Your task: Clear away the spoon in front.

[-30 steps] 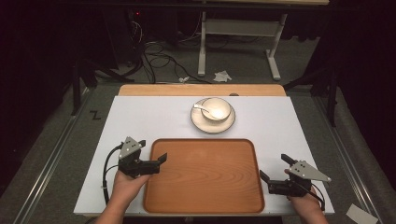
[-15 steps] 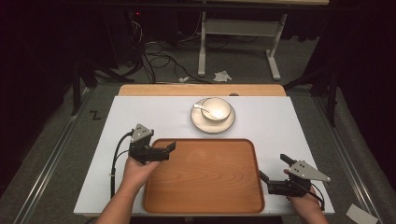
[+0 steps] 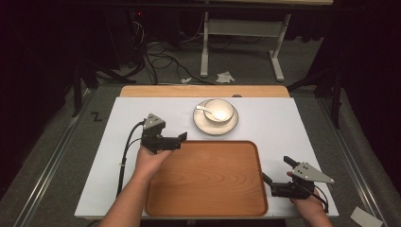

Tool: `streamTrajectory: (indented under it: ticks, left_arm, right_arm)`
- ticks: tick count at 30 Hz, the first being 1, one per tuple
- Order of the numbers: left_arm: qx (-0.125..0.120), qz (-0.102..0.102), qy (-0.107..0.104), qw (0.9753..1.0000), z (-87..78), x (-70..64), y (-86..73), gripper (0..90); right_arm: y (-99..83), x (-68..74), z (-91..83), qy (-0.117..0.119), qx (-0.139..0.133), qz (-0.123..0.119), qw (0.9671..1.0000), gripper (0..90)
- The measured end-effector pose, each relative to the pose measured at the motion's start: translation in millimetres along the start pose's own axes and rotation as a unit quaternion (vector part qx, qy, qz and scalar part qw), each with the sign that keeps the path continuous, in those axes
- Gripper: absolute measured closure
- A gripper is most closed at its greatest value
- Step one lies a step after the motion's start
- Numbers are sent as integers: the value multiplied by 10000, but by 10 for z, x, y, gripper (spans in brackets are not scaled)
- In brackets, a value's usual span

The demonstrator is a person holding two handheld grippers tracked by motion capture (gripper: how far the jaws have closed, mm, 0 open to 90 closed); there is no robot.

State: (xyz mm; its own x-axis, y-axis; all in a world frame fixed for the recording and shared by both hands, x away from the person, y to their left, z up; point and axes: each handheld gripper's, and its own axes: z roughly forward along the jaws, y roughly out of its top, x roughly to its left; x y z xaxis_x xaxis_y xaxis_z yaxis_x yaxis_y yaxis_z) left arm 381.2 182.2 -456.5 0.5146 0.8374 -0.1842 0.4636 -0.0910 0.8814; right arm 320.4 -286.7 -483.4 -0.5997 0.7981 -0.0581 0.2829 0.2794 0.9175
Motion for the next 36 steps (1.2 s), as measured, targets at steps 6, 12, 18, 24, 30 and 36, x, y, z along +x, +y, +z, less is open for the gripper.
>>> streamTrajectory:
  ticks: [6, 12, 18, 24, 30, 36]
  left_arm:
    - [7, -63, -53, 10000, 138, 6, 118, 40]
    - [-7, -110, -106, 9999, 277, -11, 233, 58]
    - [85, -76, -124, 9999, 432, -38, 347, 79]
    - [49, -117, -125, 9998, 623, -47, 463, 95]
    - [-9, -47, -106, 9999, 796, -59, 584, 129]
    - [-25, -73, -182, 9998, 992, -100, 667, 152]
  right_arm:
    - [-10, -16, 3, -35, 34, 54, 10000, 10]
    - [-8, -11, 10, 1, 38, 57, 10000, 10]
    - [-14, 1, 20, 28, 70, 69, 9999, 10]
    - [-13, -2, 23, 33, 65, 72, 9999, 10]
    - [-18, -12, 25, 57, 53, 60, 10000, 10]
    - [-22, -14, 31, 51, 76, 99, 9999, 10]
